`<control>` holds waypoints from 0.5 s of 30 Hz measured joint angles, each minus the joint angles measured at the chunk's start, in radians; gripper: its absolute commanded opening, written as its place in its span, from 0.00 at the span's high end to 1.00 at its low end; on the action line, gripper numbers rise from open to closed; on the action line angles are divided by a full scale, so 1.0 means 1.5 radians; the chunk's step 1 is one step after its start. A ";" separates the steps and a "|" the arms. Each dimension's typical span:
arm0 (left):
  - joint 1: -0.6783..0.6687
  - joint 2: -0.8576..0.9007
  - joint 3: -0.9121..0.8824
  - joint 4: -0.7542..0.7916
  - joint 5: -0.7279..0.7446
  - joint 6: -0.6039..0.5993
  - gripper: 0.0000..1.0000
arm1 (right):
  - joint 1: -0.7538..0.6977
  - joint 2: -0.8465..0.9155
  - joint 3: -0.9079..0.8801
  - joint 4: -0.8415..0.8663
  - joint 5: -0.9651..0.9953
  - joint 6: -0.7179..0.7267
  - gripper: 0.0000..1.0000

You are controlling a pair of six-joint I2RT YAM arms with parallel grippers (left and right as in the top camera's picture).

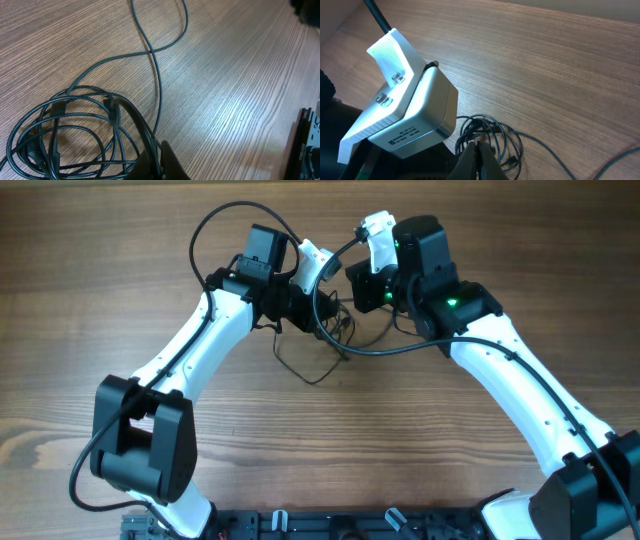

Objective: Untangle cables

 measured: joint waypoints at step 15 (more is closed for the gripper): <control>0.035 -0.028 -0.002 0.025 -0.002 0.000 0.96 | 0.000 -0.001 0.000 -0.066 0.084 0.040 0.57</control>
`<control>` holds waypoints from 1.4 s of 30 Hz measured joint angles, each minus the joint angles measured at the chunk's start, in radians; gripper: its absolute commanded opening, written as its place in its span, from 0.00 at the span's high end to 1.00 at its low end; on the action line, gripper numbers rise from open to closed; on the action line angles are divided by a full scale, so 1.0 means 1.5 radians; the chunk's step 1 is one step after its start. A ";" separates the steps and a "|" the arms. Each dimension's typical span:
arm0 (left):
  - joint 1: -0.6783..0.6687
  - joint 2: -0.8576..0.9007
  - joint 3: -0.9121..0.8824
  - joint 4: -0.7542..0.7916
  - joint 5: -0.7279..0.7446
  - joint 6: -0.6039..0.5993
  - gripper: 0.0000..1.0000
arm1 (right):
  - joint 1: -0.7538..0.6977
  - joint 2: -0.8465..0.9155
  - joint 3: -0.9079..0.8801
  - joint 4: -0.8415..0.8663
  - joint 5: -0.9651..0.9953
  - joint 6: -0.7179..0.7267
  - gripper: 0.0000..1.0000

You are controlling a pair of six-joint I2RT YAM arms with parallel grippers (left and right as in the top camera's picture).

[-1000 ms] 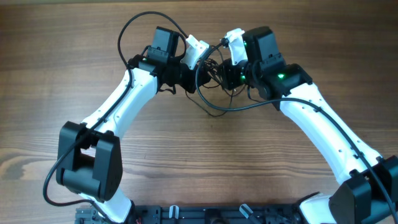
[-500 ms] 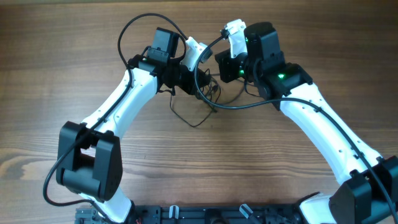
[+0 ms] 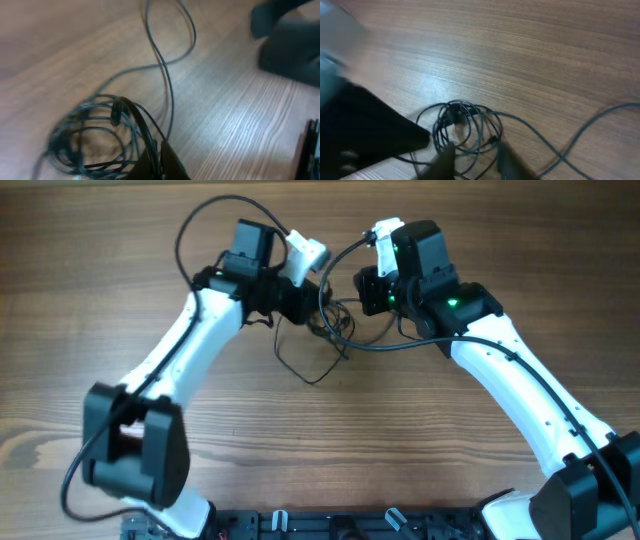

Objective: Untangle cables

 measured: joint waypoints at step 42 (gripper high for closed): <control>0.217 -0.428 0.000 0.008 -0.002 -0.061 0.96 | 0.118 0.206 0.000 0.030 -0.042 0.284 0.31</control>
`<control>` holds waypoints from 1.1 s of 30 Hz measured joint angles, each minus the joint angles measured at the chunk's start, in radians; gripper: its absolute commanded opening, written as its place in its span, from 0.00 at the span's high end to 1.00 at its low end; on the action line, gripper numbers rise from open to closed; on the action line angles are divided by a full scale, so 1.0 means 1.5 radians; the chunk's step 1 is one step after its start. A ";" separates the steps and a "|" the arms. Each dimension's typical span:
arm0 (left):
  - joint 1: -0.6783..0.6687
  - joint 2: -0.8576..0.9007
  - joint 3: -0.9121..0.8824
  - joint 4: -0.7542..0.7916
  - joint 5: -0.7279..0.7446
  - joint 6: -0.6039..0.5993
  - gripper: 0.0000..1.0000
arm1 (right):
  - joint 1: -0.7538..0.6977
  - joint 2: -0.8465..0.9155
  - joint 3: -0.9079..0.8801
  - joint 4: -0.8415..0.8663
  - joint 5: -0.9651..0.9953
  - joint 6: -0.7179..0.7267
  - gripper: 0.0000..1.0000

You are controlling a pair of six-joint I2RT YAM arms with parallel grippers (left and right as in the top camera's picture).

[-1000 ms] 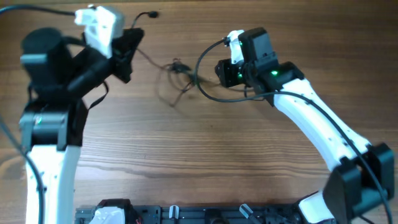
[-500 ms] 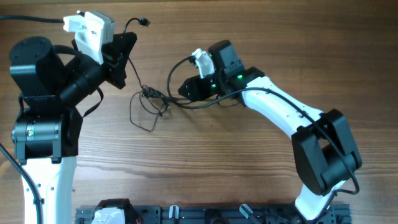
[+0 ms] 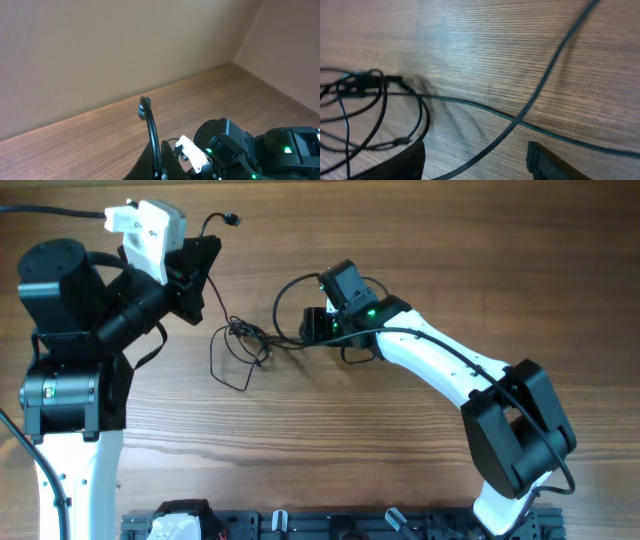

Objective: Untangle cables

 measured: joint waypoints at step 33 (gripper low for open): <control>0.000 0.000 0.000 -0.053 0.000 0.000 0.96 | 0.085 0.045 -0.036 0.063 0.132 0.239 0.35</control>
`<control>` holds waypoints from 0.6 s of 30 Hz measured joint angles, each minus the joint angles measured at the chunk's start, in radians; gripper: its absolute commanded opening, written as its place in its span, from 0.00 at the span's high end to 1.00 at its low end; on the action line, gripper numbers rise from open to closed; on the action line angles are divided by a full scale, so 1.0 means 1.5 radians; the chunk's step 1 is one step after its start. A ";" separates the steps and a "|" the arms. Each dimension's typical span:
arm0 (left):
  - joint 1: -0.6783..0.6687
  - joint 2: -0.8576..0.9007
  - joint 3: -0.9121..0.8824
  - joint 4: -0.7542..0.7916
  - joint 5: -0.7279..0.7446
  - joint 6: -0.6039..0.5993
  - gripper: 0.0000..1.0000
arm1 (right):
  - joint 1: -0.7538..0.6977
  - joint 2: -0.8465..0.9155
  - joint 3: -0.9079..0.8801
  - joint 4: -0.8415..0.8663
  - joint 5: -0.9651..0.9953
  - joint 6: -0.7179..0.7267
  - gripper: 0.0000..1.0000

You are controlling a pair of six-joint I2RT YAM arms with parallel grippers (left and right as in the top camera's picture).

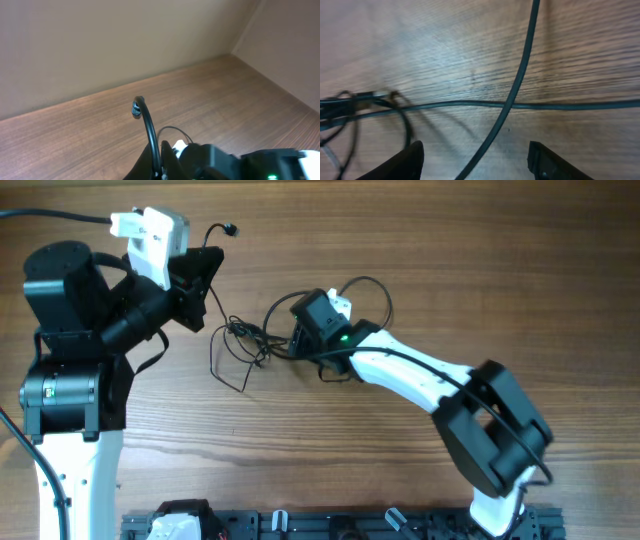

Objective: Untangle cables

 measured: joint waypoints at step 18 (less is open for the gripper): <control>0.000 0.002 0.000 -0.034 0.000 0.003 0.94 | -0.017 -0.038 0.001 -0.016 0.006 -0.063 0.95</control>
